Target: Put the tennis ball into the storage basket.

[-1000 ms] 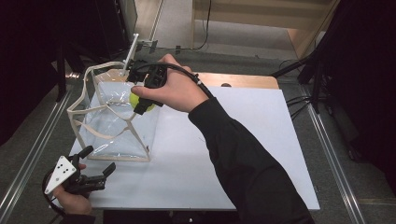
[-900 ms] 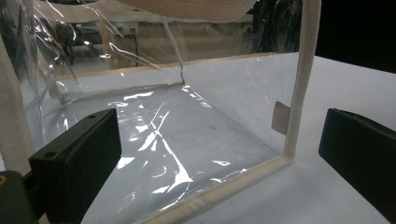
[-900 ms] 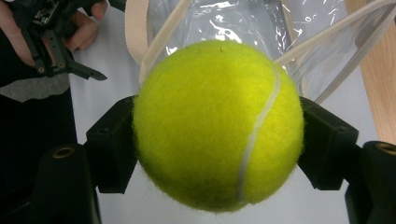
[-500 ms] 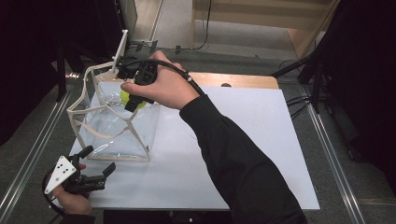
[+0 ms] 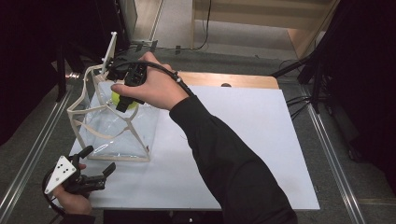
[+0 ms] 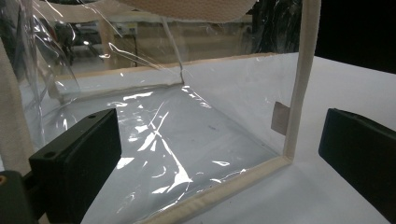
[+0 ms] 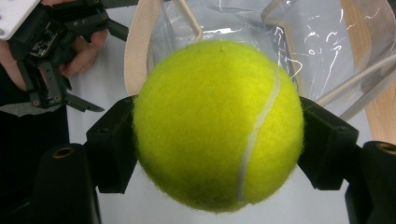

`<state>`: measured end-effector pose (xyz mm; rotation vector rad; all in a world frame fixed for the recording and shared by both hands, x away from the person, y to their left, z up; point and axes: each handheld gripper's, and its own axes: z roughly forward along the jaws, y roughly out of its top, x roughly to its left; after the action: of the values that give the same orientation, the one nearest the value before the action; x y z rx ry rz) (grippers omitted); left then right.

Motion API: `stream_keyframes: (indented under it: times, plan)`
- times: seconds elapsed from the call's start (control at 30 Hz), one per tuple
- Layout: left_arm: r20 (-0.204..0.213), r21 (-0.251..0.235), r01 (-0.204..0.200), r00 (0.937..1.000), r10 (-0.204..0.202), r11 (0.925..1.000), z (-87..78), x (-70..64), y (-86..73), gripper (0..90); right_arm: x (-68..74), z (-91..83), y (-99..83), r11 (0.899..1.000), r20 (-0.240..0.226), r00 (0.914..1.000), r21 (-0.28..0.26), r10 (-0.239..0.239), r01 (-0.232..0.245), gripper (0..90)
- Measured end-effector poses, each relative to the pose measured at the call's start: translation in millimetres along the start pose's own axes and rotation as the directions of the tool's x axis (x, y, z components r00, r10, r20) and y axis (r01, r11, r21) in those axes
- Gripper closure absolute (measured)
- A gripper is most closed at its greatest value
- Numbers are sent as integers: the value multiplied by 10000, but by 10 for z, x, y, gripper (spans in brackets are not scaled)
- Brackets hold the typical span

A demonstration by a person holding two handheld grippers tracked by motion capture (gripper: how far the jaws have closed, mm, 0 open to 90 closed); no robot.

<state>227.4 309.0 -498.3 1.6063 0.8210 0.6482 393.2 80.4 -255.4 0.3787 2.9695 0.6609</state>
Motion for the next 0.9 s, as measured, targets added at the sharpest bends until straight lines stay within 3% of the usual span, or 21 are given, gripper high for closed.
stream_keyframes:
  times: [0.57, 0.9]
  plan:
    - [17, -54, 58, 10000, -58, 10000, 2, 4, -1, 0, -42, 302, 49, 9990, 49, 9999, 421, -152, 150, 231]
    - [28, -54, 57, 10000, -57, 10000, 1, 4, -1, 0, -104, 318, -63, 9968, -29, 10000, 798, 68, -66, 230]
